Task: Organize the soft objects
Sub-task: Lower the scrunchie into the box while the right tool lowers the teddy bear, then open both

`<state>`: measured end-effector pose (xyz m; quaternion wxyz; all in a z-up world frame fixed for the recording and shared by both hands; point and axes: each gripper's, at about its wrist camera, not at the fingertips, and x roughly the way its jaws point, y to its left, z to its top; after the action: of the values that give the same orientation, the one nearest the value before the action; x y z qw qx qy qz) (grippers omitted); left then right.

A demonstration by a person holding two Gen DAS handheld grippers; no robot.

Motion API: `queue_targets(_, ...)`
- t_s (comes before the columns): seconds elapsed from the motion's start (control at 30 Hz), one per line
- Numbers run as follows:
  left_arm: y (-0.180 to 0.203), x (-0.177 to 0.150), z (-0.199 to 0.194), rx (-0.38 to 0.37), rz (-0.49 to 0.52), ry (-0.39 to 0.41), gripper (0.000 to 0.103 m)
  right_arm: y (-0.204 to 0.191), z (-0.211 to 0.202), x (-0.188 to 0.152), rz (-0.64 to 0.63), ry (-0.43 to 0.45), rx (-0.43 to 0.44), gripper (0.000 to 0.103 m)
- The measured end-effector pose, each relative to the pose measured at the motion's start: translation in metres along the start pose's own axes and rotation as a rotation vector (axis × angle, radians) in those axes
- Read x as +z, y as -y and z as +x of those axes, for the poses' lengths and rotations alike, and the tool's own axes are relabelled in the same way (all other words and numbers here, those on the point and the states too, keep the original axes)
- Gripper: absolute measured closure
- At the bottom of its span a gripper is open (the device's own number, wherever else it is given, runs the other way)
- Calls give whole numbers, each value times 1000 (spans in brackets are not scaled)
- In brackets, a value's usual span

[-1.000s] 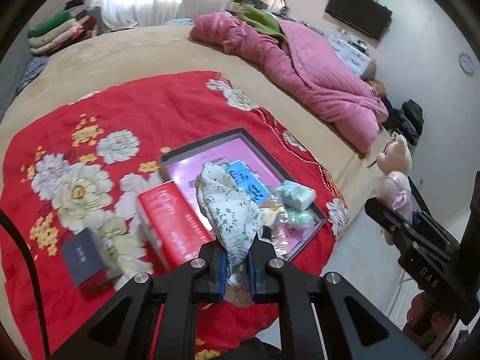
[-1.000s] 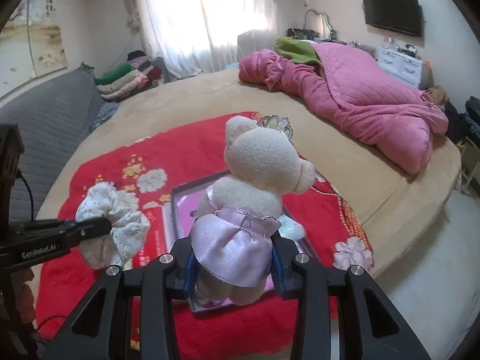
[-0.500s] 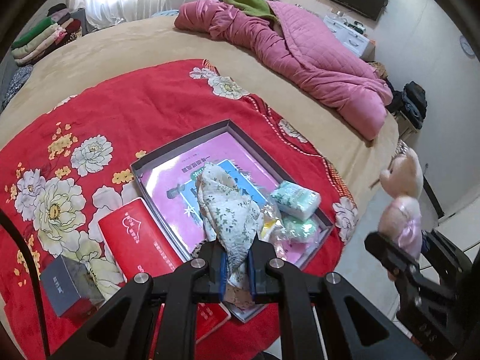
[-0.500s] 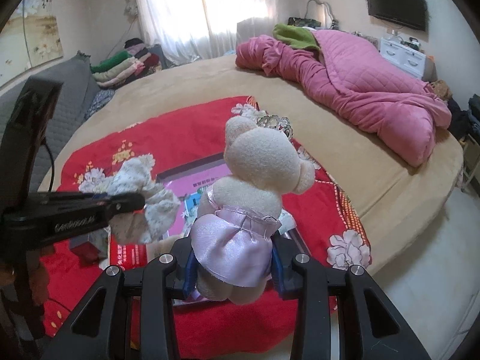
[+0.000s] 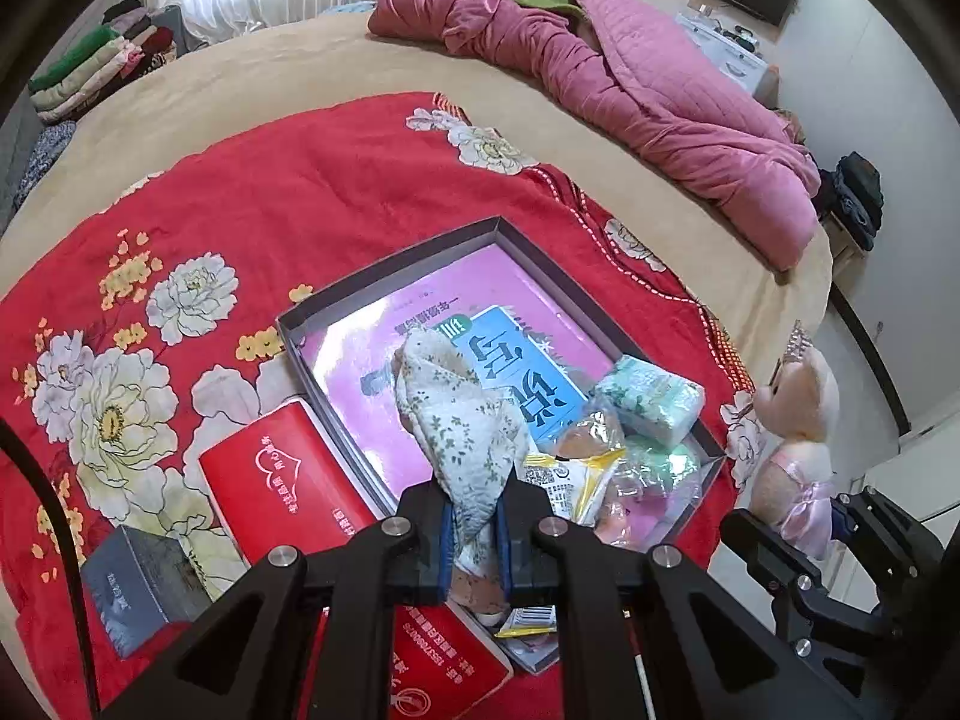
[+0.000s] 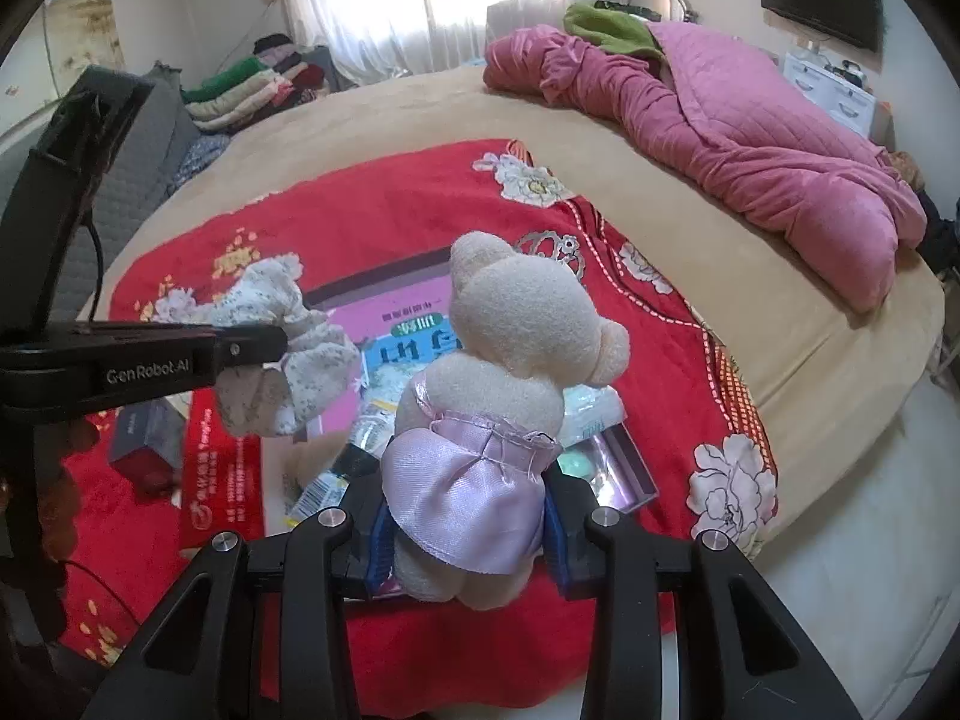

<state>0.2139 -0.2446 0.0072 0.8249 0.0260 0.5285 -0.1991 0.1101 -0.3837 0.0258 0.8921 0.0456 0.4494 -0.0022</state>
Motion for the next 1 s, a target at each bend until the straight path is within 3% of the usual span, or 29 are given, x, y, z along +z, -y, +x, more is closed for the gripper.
queue_targets(0.47, -11, -3, 35, -5, -20, -67, 92, -1, 58, -24, -2, -119, -6, 63)
queue_targets(0.63, -17, -4, 44, -15, -41, -85, 90, -5, 78, -30, -5, -152, -2, 57)
queue_targets(0.83, -24, -3, 47, -44, -71, -97, 80, -3, 86, -32, 18, -171, 13, 52)
queue_targets(1.0, -23, -3, 43, -64, -66, -93, 51, 3, 79, -31, 51, -169, 19, 46)
